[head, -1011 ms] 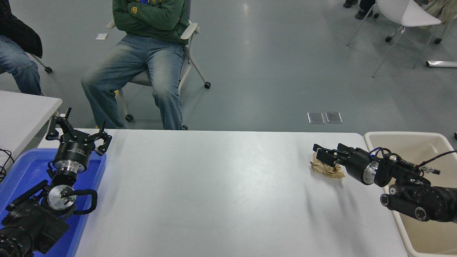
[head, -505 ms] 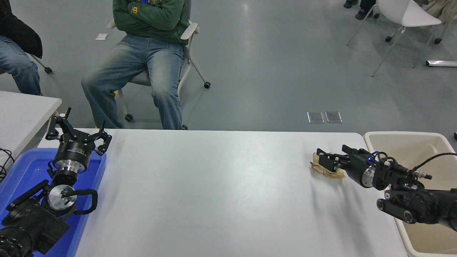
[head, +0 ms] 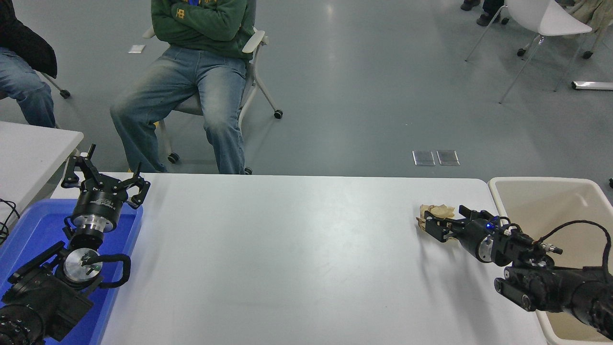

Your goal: Clean the table surface

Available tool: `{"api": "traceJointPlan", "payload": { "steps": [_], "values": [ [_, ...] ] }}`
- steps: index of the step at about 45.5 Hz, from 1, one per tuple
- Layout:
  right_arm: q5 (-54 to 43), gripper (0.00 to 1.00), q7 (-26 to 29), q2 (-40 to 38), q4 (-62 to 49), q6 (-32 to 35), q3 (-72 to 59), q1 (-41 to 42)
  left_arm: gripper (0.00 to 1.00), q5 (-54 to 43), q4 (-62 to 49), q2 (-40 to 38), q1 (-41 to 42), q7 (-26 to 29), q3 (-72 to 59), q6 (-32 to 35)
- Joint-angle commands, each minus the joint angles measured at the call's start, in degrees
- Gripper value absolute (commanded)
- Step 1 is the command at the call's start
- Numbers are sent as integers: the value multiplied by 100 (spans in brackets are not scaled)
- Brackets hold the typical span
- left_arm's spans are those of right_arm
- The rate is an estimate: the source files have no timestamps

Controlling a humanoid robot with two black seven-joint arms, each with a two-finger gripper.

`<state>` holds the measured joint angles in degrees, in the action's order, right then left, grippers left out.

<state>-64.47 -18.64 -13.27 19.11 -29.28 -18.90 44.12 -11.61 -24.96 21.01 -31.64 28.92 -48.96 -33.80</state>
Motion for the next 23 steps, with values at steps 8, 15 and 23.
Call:
{"api": "traceJointPlan", "payload": {
  "steps": [8,15,23],
  "values": [
    [189,100,-88,228,-355,2,-9,-193,100,0,0,0,0,0,0,5],
    [224,100,-88,307,-364,-7,17,-228,100,0,0,0,0,0,0,5],
    [435,97,-96,378,-417,-16,0,-263,100,0,0,0,0,0,0,5]
  ]
}}
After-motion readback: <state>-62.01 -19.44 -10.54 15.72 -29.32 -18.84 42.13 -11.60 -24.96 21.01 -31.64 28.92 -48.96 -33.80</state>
